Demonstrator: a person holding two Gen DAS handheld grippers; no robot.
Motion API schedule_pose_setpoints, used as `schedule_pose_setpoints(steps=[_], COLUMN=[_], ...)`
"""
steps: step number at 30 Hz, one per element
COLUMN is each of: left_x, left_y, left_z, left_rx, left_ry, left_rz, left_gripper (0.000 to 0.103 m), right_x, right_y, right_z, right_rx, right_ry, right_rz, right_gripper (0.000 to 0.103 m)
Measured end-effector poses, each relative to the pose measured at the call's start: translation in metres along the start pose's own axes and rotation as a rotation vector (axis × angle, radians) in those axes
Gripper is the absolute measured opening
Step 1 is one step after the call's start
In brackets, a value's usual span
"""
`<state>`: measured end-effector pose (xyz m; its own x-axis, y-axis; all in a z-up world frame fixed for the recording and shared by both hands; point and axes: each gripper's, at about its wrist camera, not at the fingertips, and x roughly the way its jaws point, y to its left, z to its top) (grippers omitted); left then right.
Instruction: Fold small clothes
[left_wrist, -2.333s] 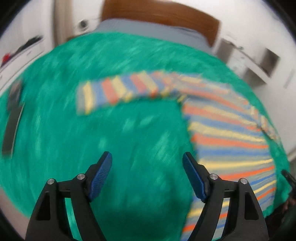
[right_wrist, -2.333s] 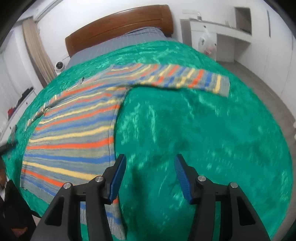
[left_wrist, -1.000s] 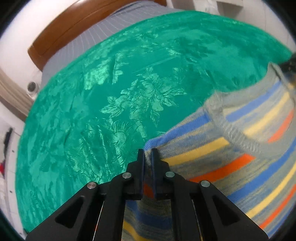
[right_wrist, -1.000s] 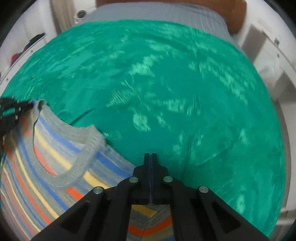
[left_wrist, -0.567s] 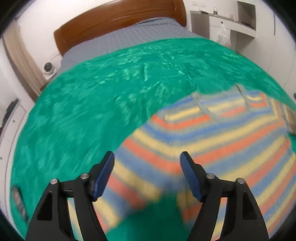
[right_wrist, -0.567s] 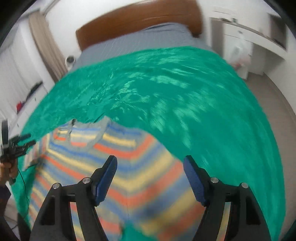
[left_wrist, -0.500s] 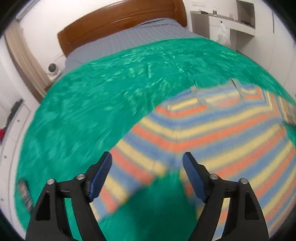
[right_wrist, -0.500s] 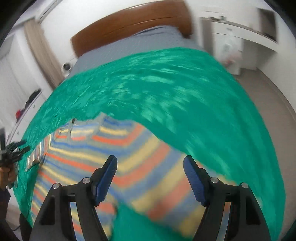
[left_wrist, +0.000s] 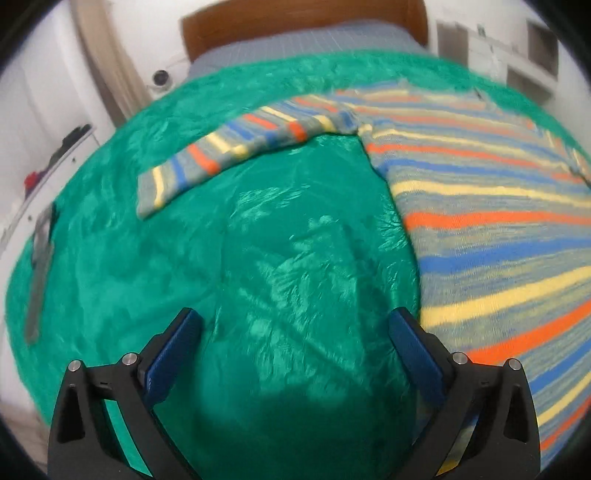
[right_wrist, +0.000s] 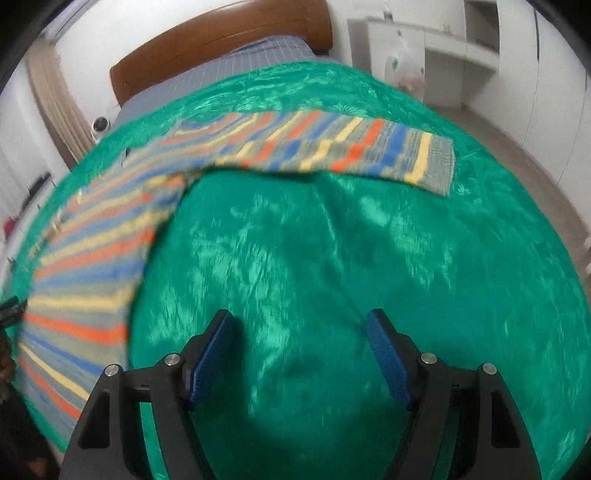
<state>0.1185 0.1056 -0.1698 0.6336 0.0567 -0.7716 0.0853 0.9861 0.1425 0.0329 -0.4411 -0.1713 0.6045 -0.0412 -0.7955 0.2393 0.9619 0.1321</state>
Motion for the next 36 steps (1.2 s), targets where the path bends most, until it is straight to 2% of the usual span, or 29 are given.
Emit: schedule_pose_setpoints(steps=[2,5,9,27,30,32,34,36], left_x=[-0.001,0.002,0.005,0.002,-0.001,-0.001,0.000,0.000], left_y=[0.007,0.014,0.017,0.017,0.016,0.016,0.016,0.014], left_z=[-0.005,-0.008,-0.009,-0.014,-0.016,-0.015,-0.015,-0.015], left_rx=[-0.045,-0.078,-0.094,-0.093,-0.080,-0.078,-0.082,-0.080], left_ry=[-0.007,-0.019,-0.021,-0.032,-0.024,-0.018,-0.018,-0.023], left_rz=[-0.023,-0.064,-0.083,-0.091,-0.092,-0.098,-0.098,-0.087], left_gripper=[0.103,0.103,0.103,0.103,0.103,0.103,0.103,0.103], right_x=[-0.001,0.004,0.011,0.010,0.007,-0.002,-0.019,-0.026], right_y=[0.000,-0.003,0.009,0.013,0.012,0.001,-0.024,-0.052], right_z=[-0.009,-0.011,-0.016,-0.022,-0.012,0.002,0.024,0.045], right_rx=[-0.001,0.034,-0.017,-0.018,-0.017,0.040,0.124,0.207], right_ry=[-0.036,-0.067,-0.090,-0.097,-0.027,0.002,-0.050,-0.090], right_rz=[-0.015,0.013,-0.016,-0.035,-0.024,0.047,0.113,0.123], right_gripper=[0.077,0.087,0.095,0.097,0.096,0.096,0.096,0.096])
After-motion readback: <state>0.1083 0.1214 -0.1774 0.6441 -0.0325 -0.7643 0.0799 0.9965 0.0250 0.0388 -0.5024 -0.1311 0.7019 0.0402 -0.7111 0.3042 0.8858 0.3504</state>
